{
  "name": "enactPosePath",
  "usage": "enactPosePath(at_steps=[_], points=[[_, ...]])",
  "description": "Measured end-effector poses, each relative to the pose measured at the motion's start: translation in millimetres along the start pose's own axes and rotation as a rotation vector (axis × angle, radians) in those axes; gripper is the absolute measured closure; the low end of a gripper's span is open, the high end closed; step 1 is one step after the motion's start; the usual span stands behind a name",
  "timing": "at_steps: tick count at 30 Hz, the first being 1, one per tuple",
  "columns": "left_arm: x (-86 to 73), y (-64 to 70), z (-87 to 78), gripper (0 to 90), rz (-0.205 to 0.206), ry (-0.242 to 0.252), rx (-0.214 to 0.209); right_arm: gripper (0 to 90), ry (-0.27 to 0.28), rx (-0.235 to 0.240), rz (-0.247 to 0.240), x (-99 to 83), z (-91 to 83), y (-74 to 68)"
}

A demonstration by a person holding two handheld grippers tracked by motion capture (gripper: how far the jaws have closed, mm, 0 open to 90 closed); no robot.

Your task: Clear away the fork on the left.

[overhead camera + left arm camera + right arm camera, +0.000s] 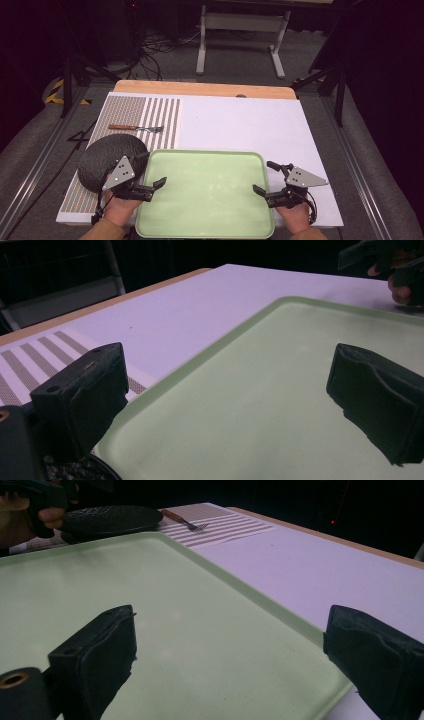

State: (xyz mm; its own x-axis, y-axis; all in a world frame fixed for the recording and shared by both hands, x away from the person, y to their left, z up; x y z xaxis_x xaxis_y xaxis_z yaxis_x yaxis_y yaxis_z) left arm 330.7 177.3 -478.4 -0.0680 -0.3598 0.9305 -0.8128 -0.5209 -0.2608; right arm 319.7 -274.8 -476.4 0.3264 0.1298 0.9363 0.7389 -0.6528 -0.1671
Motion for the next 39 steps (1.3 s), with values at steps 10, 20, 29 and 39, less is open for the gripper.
enactPosePath(at_steps=[10,20,29,39], points=[[7.5,-4.6,-0.3,7.5,0.013,-0.024,-0.046,7.8,0.004,0.0,-0.002,0.5,-1.4,-0.2],[22.1,-19.9,3.2,8.7,0.029,-0.047,-0.09,7.8,0.005,-0.001,0.0,1.1,-2.5,0.7],[37.9,-33.3,7.0,10.2,0.088,-0.104,-0.111,7.9,0.004,-0.004,0.0,1.6,-3.6,1.5],[46.2,-46.7,11.1,12.7,0.189,-0.193,-0.091,7.9,0.003,-0.001,-0.001,1.8,-3.8,1.8]])
Point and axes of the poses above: each handheld gripper's, and its own axes: z roughly forward along the jaws, x roughly out of its top, y roughly to its right, the point moved 2 cm from there along z, roughly forward along the jaws, and after that the axes turned 13 degrees about z, right-handed, at the moved point
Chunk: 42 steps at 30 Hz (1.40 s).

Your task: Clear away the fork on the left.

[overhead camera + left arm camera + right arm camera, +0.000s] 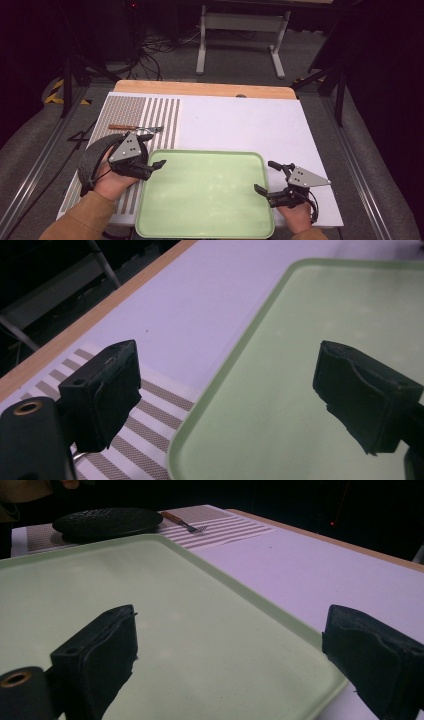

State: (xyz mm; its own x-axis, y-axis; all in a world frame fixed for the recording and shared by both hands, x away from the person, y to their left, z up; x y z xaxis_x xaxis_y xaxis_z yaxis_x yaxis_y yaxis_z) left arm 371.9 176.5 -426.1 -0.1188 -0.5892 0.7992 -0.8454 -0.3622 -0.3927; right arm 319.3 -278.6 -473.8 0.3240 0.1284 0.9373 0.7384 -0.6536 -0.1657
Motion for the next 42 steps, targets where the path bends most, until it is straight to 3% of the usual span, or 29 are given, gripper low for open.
enactPosePath(at_steps=[2,11,17,19,23,32,42], points=[[1.4,-4.1,1.6,12.8,0.045,-0.043,0.008,7.9,0.0,0.0,-0.001,0.0,-0.1,0.0],[4.6,-14.1,2.7,13.8,0.132,-0.128,0.032,7.9,0.0,0.003,-0.001,0.0,-0.3,0.1],[8.1,-17.1,4.4,14.8,0.236,-0.214,0.039,7.9,-0.003,0.001,-0.004,-0.1,-0.2,0.0],[10.4,-17.6,5.6,15.0,0.302,-0.268,0.042,7.9,-0.004,0.001,-0.004,-0.2,-0.1,0.0],[13.6,-19.6,5.5,15.1,0.371,-0.337,0.049,7.9,-0.004,0.002,-0.007,-0.2,0.1,-0.2],[13.0,-26.3,4.1,16.0,0.471,-0.457,0.068,7.9,-0.012,-0.005,-0.017,-0.2,0.1,-0.3],[4.2,-33.9,6.7,19.7,0.582,-0.56,0.038,7.9,-0.017,-0.005,-0.025,0.0,0.3,-0.7]])
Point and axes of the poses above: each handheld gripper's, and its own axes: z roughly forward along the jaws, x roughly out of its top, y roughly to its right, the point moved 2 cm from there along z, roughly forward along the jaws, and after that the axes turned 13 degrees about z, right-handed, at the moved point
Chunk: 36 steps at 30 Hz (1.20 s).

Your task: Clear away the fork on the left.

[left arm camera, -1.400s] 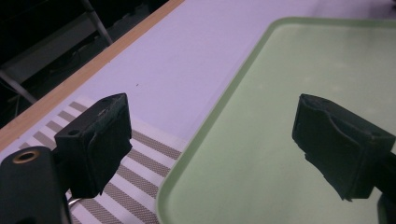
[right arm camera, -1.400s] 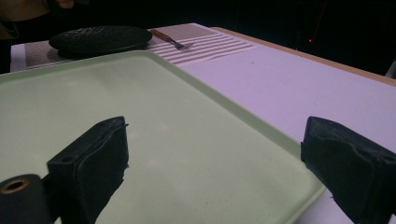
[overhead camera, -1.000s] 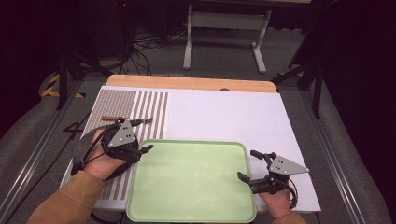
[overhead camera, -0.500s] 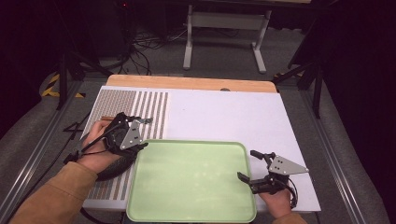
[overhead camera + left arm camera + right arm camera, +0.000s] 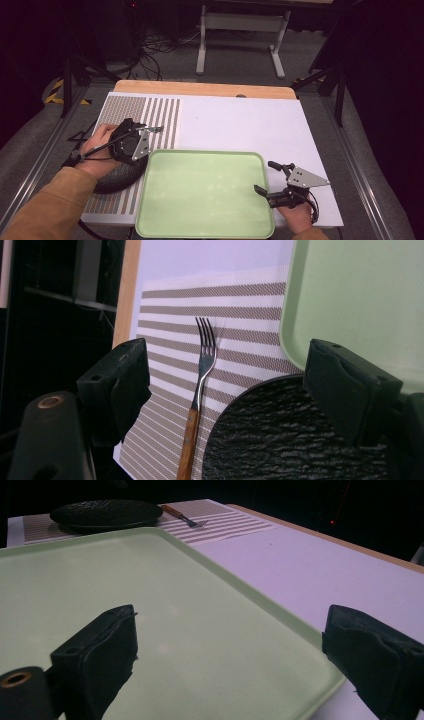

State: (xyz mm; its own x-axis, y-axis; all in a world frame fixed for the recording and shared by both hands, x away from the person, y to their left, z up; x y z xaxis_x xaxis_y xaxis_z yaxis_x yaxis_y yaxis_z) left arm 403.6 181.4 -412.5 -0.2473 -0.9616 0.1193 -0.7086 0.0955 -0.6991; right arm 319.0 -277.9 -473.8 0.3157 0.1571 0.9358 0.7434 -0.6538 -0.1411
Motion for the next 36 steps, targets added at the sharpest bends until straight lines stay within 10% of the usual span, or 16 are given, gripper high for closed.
enactPosePath(at_steps=[27,36], points=[[-35.4,-19.0,20.1,25.4,0.059,-0.139,-0.018,7.9,-0.025,-0.01,-0.039,2.3,-0.2,-2.0],[-48.9,-24.7,29.7,28.2,0.067,-0.206,0.084,7.9,-0.024,-0.023,-0.038,1.4,-3.4,-1.9]])
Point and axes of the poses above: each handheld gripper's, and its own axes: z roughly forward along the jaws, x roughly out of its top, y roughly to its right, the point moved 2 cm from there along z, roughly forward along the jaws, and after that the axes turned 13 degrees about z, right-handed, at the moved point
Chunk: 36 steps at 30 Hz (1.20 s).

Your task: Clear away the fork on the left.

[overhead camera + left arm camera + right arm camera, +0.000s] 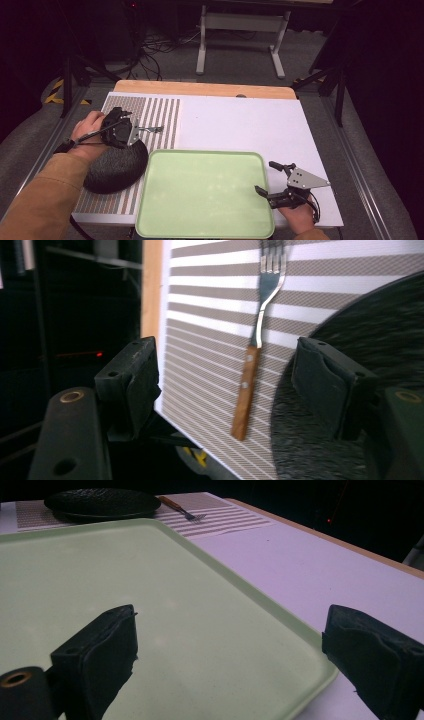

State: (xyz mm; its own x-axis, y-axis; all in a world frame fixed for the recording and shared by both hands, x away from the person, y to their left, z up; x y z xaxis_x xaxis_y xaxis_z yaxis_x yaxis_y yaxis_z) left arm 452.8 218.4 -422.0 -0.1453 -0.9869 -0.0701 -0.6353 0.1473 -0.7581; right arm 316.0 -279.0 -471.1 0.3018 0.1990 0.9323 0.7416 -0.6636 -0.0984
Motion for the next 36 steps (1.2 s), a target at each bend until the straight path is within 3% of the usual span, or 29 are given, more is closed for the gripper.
enactPosePath(at_steps=[10,16,19,21,24,25,26,34,35,36], points=[[-6.5,-0.2,12.3,32.7,0.036,-0.075,0.079,7.9,-0.002,-0.004,-0.001,-0.6,-1.5,-0.1],[-8.7,-1.2,21.3,32.6,0.013,-0.095,0.041,7.9,0.002,-0.009,0.004,-0.9,-3.0,0.5],[-11.8,-2.1,27.2,32.5,0.029,-0.121,0.029,7.9,0.005,-0.011,0.003,-1.8,-3.9,0.2],[-15.1,-4.3,30.6,32.9,0.051,-0.163,0.006,7.9,0.004,-0.013,0.006,-2.0,-4.6,0.0],[-17.2,-6.3,36.6,33.4,0.048,-0.174,0.0,7.9,0.003,-0.012,0.006,-2.2,-3.9,0.2],[-18.1,-6.5,39.5,33.6,0.053,-0.168,0.016,7.9,0.002,-0.011,0.006,-2.2,-3.6,0.0],[-18.0,-8.0,39.6,33.8,0.065,-0.192,0.001,7.9,0.002,-0.01,0.006,-2.2,-3.5,-0.1],[-17.8,-8.4,50.4,36.0,0.05,-0.201,-0.01,7.9,0.002,-0.01,0.007,-2.5,-4.2,1.3],[-18.1,-6.7,53.3,36.5,0.034,-0.182,0.001,7.9,0.001,-0.011,0.006,-2.5,-4.4,1.3],[-17.2,-7.0,53.4,36.7,0.04,-0.203,-0.021,7.9,0.001,-0.011,0.005,-2.5,-4.3,1.2]])
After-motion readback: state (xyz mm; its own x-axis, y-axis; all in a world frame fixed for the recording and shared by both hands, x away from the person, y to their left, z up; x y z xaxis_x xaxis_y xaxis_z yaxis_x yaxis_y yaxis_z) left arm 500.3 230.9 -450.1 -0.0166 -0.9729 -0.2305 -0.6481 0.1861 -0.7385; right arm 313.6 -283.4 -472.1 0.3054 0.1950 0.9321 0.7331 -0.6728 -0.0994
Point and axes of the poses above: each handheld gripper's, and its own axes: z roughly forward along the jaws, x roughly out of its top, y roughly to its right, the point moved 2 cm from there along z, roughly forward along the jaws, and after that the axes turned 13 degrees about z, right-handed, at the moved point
